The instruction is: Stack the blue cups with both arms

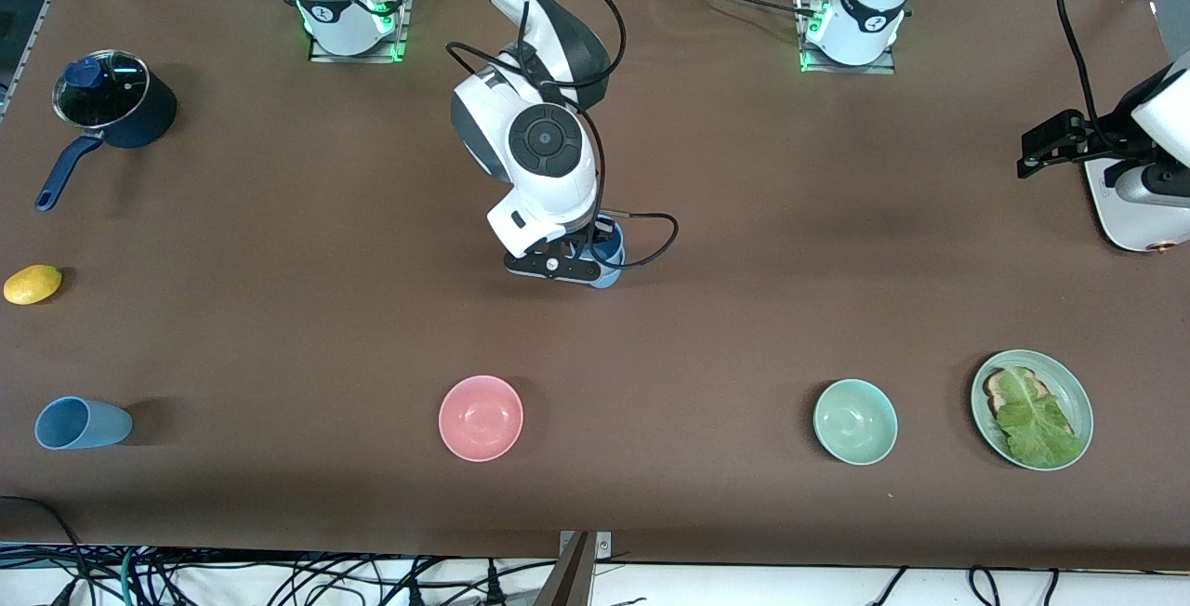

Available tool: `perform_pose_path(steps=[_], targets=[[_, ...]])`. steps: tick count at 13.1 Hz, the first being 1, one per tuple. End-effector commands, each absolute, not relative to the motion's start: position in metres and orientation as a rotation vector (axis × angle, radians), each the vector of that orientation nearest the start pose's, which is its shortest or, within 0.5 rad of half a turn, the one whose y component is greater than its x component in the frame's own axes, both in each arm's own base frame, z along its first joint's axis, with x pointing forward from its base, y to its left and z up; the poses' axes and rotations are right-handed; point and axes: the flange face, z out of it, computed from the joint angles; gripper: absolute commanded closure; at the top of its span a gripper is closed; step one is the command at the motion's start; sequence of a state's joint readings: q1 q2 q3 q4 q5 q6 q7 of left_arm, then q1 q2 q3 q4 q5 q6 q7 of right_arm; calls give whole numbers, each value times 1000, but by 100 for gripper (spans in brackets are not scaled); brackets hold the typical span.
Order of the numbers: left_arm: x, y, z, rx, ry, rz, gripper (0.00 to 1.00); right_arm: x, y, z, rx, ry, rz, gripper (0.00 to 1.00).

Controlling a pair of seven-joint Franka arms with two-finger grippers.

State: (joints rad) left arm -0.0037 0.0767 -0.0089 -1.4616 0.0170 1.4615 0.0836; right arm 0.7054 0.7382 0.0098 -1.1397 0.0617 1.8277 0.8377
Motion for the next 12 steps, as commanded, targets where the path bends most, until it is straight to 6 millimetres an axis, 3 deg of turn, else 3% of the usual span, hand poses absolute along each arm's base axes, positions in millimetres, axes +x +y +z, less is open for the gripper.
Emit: perform_pose_path(steps=[1,5,9,12], targets=[[549,-5,620,-3129,129,80,0,562,503,365,-3096,236,114,100],[534,3,617,-3136,114,32,0,562,504,359,-3102,237,124,100],[537,13,616,-3143,97,20,0,560,503,359,-3115,234,146,100],[536,5,618,-3140,116,14,0,561,502,357,-3115,237,147,100]])
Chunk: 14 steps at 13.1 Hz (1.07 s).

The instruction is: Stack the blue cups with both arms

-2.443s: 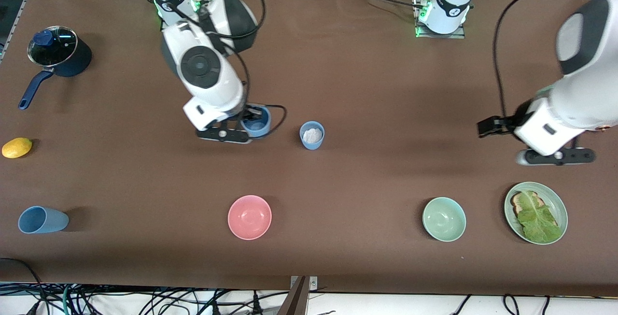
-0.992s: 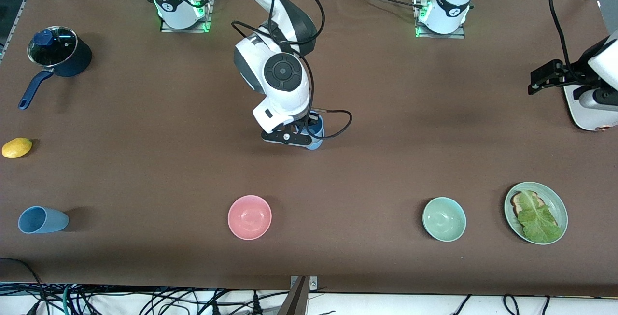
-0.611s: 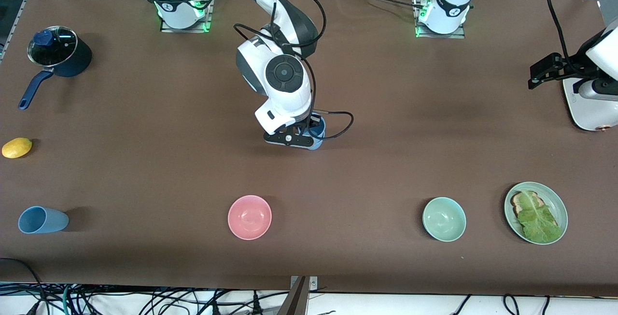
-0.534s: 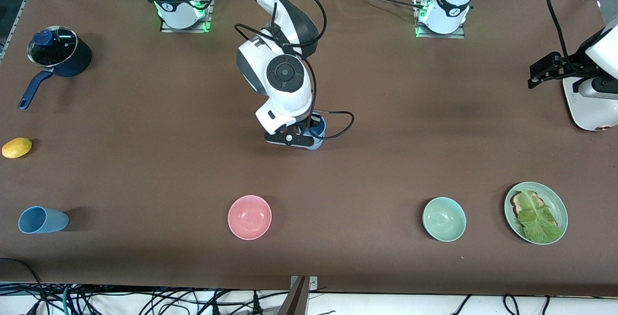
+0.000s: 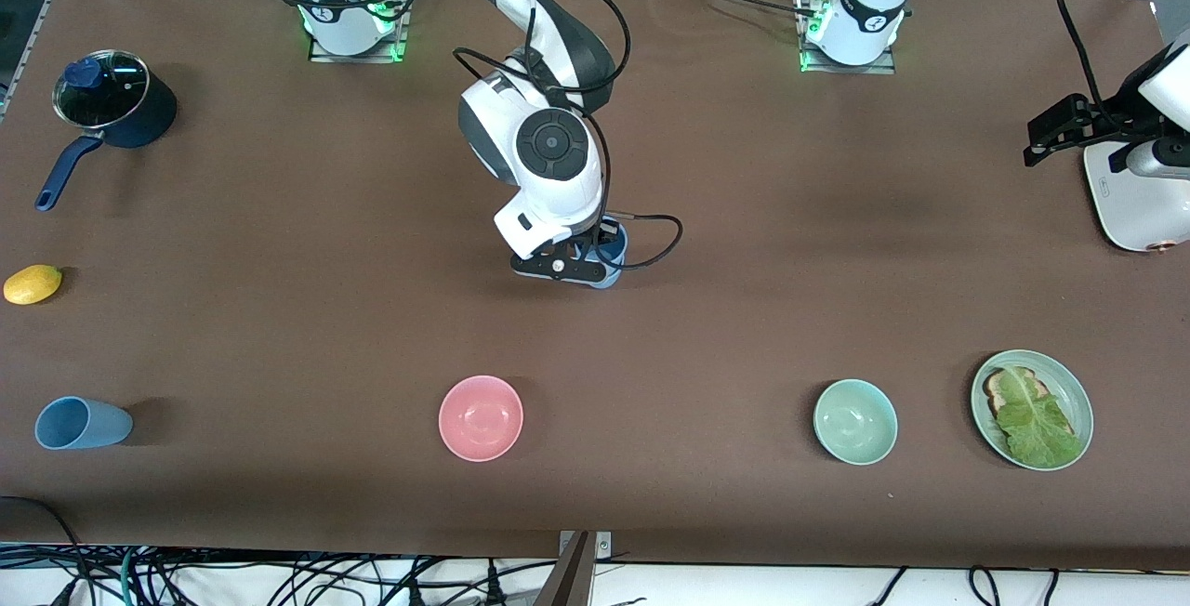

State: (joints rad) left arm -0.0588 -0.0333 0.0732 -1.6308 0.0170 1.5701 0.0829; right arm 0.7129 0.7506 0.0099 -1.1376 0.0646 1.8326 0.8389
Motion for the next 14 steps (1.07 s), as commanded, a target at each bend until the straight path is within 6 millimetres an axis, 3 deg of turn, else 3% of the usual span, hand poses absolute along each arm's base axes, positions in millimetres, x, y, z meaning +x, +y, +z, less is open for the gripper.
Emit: perform_pose_path(steps=[1,2,3,5,6,8,11,14], targets=[[537,2,618,-3138,113,15,0,560,503,356,-3117,234,149,100],[537,2,618,-3140,113,14,0,560,502,357,-3116,234,149,83],[538,1,617,-3140,118,19,0,560,502,357,-3116,234,149,44],[543,-2,615,-3144,121,26,0,561,502,357,-3118,237,140,11],[544,-3,616,-3145,125,24,0,562,501,357,-3120,235,132,0],[545,-2,615,-3173,111,25,0,563,500,362,-3119,222,127,0],[545,0,615,-3176,106,25,0,572,483,368,-3140,176,150,0],[546,2,614,-3178,101,27,0,604,426,392,-3133,89,192,0]])
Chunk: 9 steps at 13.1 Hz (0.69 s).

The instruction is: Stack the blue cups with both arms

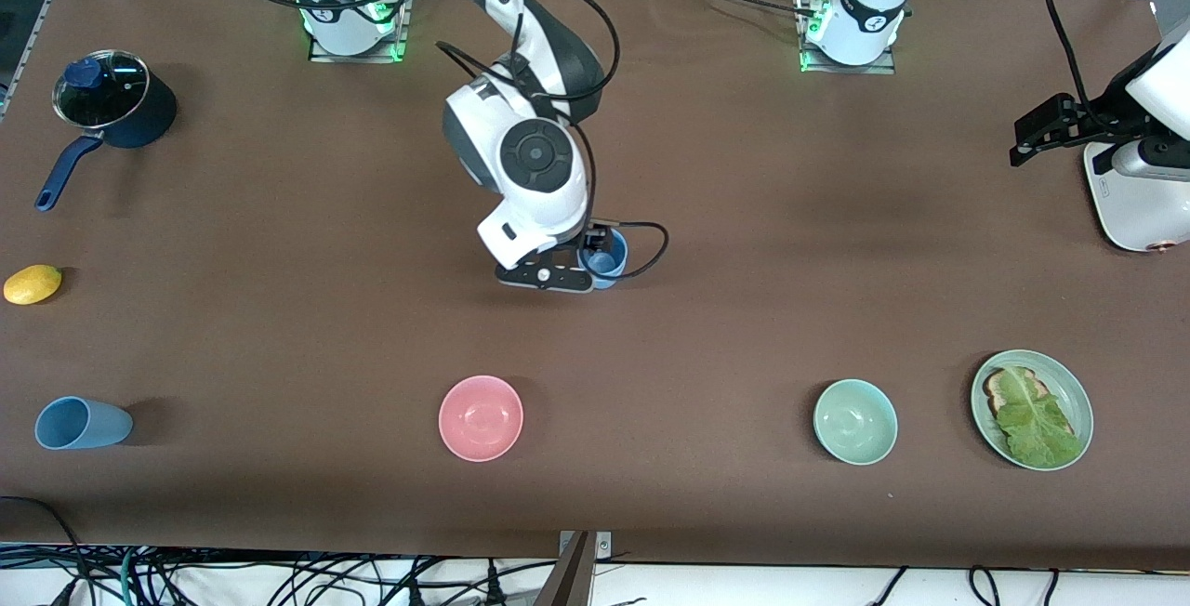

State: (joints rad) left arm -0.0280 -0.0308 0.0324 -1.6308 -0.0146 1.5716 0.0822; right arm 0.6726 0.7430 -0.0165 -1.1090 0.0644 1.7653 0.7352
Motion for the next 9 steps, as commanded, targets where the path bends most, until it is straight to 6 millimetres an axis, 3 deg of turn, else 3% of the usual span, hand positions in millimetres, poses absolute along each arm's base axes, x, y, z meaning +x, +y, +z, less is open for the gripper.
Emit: perform_pose_path(steps=[1,6,9], targets=[[546,2,614,-3178,101,27,0,613,407,398,-3136,76,204,0],[551,3,622,-3174,99,-5,0,656,303,408,-3178,-1,283,0],[554,3,627,-3175,100,-22,0,661,245,413,-3203,-35,305,0]])
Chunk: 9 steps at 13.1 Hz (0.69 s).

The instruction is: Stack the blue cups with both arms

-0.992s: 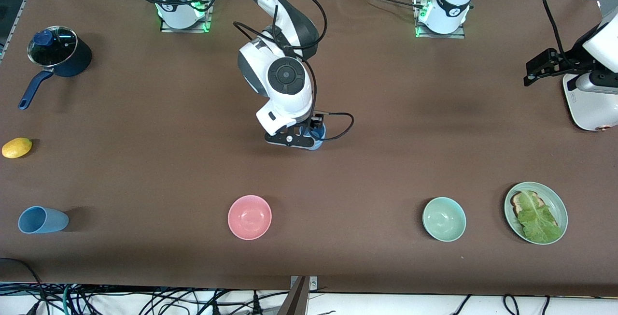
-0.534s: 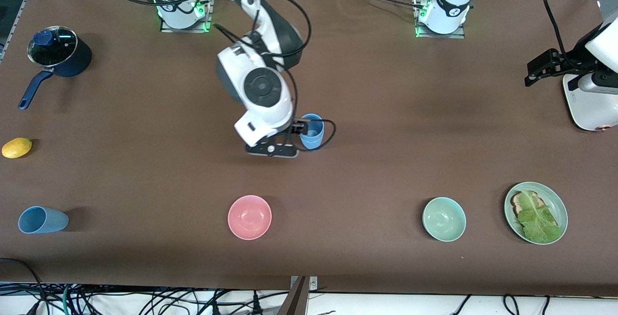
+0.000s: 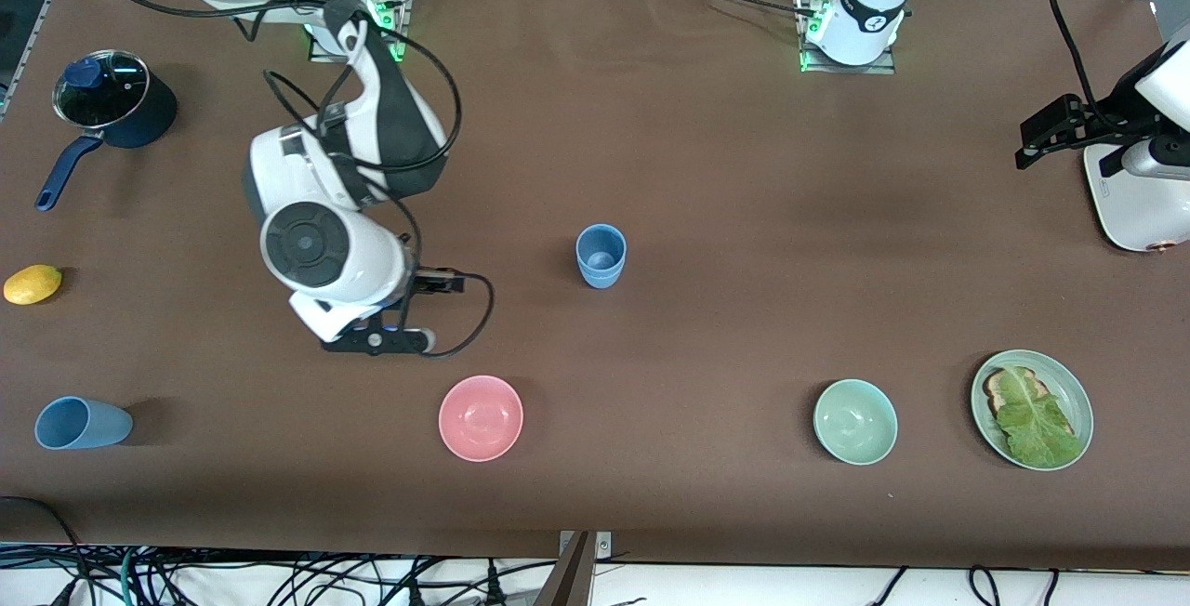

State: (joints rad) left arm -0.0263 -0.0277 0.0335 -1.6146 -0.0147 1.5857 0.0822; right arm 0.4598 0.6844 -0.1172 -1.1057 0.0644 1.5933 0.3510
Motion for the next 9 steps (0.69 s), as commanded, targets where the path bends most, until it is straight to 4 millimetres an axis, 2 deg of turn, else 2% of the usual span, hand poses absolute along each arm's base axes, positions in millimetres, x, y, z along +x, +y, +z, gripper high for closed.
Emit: perform_pose_path(steps=[1,3,5,7,9], targets=[[554,3,626,-3174,95,-19,0,657,216,414,-3199,15,252,0],[556,4,622,-3169,87,-7,0,637,146,429,-3169,144,171,0],[556,3,622,-3166,44,-6,0,616,97,462,-3186,118,121,0],[556,4,621,-3164,14,-3,0,585,45,498,-3160,117,93,0],[556,4,622,-3164,17,-5,0,559,20,529,-3186,79,144,0]])
